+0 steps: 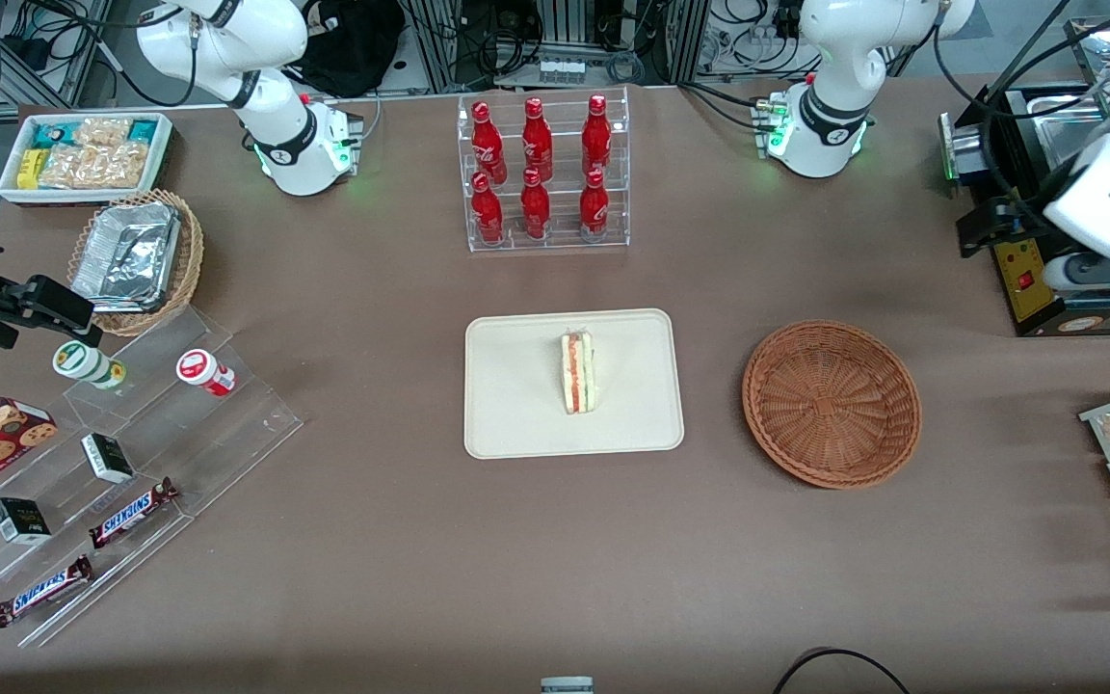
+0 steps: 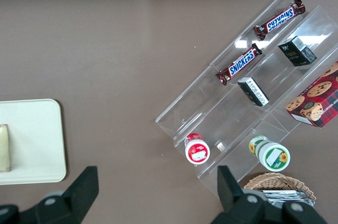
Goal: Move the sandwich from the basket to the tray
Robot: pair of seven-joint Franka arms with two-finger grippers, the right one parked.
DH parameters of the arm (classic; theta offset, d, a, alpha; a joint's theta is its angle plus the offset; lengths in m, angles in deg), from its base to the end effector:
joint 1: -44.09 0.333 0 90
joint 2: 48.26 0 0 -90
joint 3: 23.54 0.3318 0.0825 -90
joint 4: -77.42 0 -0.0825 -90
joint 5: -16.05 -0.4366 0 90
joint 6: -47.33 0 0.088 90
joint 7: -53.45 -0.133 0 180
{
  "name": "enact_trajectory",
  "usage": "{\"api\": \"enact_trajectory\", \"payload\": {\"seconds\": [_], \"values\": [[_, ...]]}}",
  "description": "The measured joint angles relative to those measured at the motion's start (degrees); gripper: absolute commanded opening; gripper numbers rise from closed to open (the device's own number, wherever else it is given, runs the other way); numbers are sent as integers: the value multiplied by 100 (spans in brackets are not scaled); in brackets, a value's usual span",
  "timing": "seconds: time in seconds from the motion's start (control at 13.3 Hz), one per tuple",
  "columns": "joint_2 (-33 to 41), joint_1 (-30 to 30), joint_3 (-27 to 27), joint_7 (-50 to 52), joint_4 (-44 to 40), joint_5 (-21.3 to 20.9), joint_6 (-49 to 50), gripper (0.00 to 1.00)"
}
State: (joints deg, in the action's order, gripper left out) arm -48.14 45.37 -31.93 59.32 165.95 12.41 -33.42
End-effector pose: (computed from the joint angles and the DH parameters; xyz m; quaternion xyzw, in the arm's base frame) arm 0.5821 -0.0634 0.6163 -0.9972 0.0078 0.0628 0.0391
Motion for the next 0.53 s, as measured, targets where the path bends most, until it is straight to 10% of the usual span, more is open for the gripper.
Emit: {"api": "enact_trajectory", "payload": {"seconds": [0.53], "values": [[-63, -199, 6, 127, -180, 0, -394, 100]]}}
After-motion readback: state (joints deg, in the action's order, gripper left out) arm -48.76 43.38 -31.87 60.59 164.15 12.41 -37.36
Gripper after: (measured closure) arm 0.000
